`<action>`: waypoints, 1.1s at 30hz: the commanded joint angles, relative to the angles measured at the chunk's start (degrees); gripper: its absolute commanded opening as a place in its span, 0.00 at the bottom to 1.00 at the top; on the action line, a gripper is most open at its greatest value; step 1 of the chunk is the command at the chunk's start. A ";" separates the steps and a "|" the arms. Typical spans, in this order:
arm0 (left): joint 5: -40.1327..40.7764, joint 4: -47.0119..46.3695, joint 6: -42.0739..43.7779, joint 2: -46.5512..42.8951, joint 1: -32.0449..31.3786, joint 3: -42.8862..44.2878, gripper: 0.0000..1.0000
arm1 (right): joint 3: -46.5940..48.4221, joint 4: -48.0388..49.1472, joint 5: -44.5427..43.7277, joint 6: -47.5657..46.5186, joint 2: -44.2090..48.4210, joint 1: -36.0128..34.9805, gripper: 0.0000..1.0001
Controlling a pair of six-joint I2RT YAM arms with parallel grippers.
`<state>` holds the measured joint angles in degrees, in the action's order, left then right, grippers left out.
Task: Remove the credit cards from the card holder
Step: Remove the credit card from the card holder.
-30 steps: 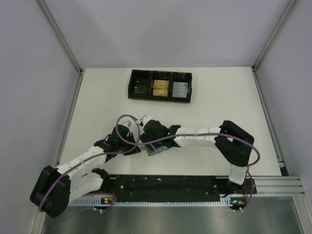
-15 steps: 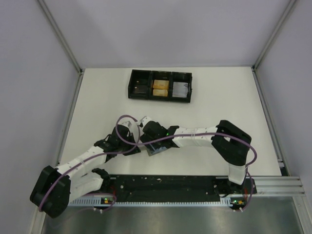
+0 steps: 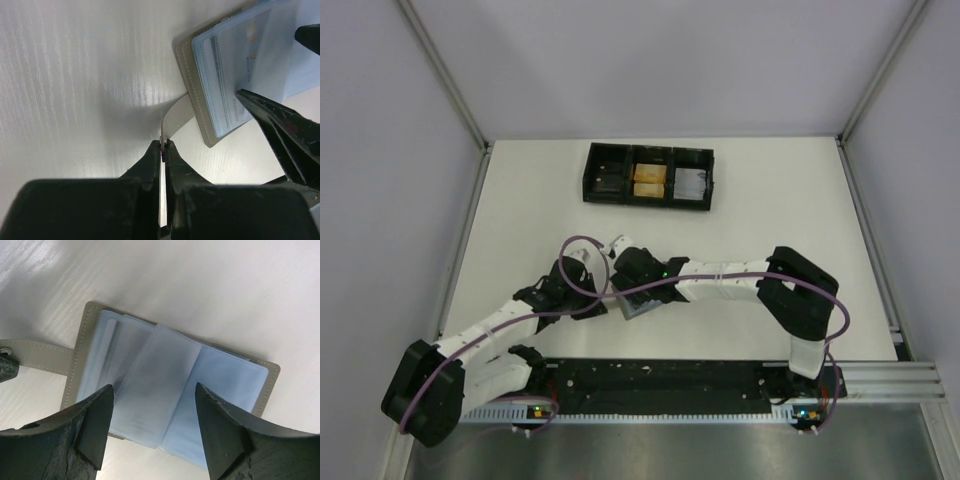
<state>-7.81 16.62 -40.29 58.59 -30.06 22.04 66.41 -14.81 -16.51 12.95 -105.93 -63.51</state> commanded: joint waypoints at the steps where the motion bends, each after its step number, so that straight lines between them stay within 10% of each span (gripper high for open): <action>1: 1.48 0.43 1.36 -0.93 -0.17 -0.07 0.00 | -0.76 -1.80 -3.52 -1.44 3.45 1.28 0.66; 33: 2.89 1.74 0.83 -0.05 -0.08 1.16 0.01 | -8.58 -0.93 -5.99 -1.35 8.72 8.40 0.58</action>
<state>-6.98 16.97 -39.75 58.65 -30.11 22.06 59.40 -15.79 -22.35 11.14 -100.42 -56.95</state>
